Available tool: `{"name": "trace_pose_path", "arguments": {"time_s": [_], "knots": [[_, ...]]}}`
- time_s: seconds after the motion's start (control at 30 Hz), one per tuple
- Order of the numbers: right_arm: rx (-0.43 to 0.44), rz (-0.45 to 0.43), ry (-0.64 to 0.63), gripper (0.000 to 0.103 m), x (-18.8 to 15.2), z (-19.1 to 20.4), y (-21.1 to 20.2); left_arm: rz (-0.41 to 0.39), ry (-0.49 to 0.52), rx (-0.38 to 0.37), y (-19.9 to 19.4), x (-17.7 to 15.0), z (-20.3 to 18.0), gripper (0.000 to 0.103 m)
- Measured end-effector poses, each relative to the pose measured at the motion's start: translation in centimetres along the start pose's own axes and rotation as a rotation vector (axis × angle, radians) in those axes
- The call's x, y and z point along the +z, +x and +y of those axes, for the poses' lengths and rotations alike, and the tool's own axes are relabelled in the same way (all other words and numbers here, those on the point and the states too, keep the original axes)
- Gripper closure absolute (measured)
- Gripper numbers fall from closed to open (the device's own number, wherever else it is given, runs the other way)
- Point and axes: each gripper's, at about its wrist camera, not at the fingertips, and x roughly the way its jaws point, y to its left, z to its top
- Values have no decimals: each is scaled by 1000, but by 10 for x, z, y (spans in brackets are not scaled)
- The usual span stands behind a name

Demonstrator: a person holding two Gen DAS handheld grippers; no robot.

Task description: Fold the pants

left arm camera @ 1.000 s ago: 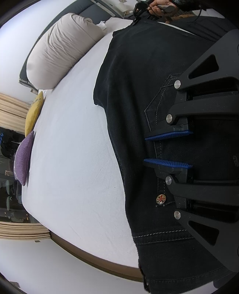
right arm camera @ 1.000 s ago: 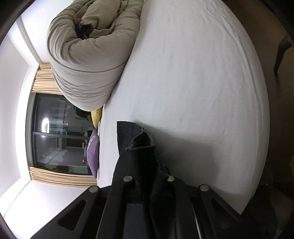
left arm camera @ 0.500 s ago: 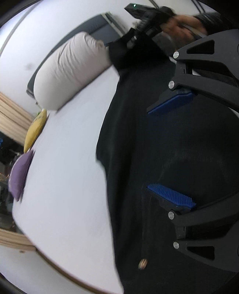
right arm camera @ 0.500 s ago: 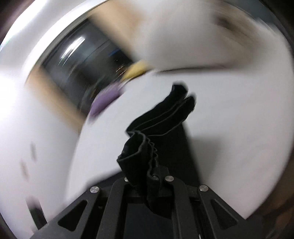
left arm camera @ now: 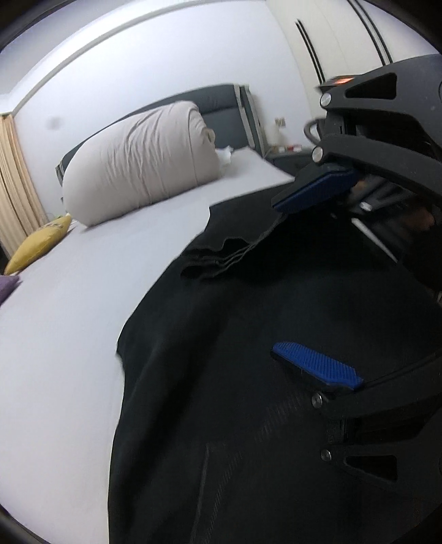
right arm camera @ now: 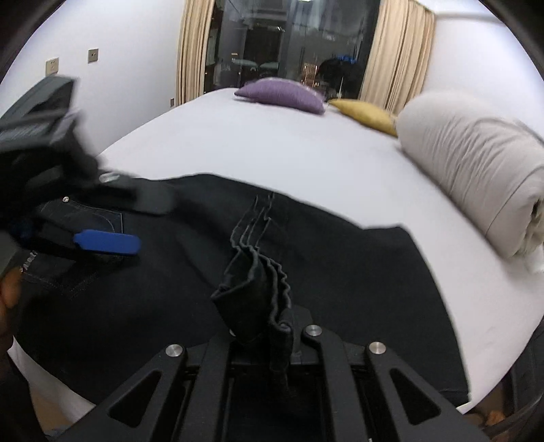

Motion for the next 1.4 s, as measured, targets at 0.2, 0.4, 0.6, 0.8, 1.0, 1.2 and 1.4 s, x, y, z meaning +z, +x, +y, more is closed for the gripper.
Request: {"name": "trace_pose_path", "arguments": {"time_s": [0.2, 0.4, 0.6, 0.8, 1.0, 1.2, 1.4], "knots": [[-47, -70, -169, 96, 3, 37, -24, 102, -4, -3, 35, 25, -12, 24], [-16, -123, -299, 96, 5, 71, -42, 127, 26, 16, 40, 33, -8, 83], [44, -136, -365, 96, 6, 96, -46, 61, 35, 45, 4, 41, 10, 91], [84, -87, -376, 95, -5, 104, -37, 57, -1, 92, 4, 37, 36, 91], [196, 64, -333, 71, -20, 107, -17, 3, 35, 222, -4, 31, 38, 90], [528, 122, -40, 37, -6, 38, -35, -123, 208, 345, -27, 31, -7, 90], [726, 199, 357, 75, 7, -76, -7, -21, 376, 401, 21, 8, -23, 90]]}}
